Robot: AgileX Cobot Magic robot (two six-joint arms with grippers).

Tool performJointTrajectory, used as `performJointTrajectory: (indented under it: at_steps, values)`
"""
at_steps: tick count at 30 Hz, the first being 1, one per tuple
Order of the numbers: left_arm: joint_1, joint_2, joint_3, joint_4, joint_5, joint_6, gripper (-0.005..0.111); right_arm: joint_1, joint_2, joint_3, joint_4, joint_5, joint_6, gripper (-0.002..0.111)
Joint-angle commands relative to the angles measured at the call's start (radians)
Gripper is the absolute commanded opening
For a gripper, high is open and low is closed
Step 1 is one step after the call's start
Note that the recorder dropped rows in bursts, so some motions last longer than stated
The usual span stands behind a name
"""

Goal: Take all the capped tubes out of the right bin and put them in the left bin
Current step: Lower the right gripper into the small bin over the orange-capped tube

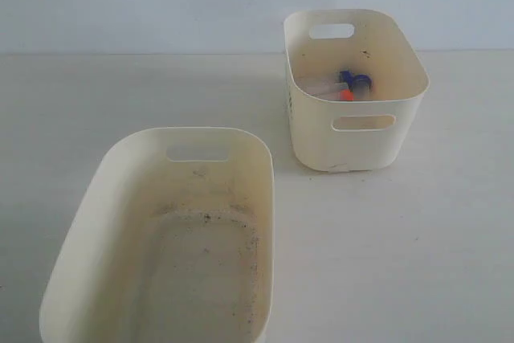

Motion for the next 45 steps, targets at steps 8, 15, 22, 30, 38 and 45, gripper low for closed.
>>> performJointTrajectory:
  at_steps: [8,15,22,30,38,45]
  values:
    - [0.0,0.0,-0.004,-0.006,-0.004,-0.01,0.004,0.0,0.495,-0.643,-0.006,1.096,-0.11,0.003]
    - [0.0,0.0,-0.004,-0.006,-0.004,-0.01,0.004,0.0,0.862,-0.772,0.076,1.385,-0.095,0.003]
    - [0.0,0.0,-0.004,-0.006,-0.004,-0.01,0.004,0.018,1.128,-0.979,0.423,1.325,-0.491,0.003]
    - [0.0,0.0,-0.004,-0.006,-0.004,-0.01,0.004,0.201,1.533,-1.422,0.257,1.376,-0.354,0.004]
    - [0.0,0.0,-0.004,-0.006,-0.004,-0.01,0.004,0.208,1.982,-1.918,0.118,1.785,-0.634,0.04]
    - [0.0,0.0,-0.004,-0.006,-0.004,-0.01,0.004,0.208,2.099,-1.962,0.064,1.697,-0.952,0.044]
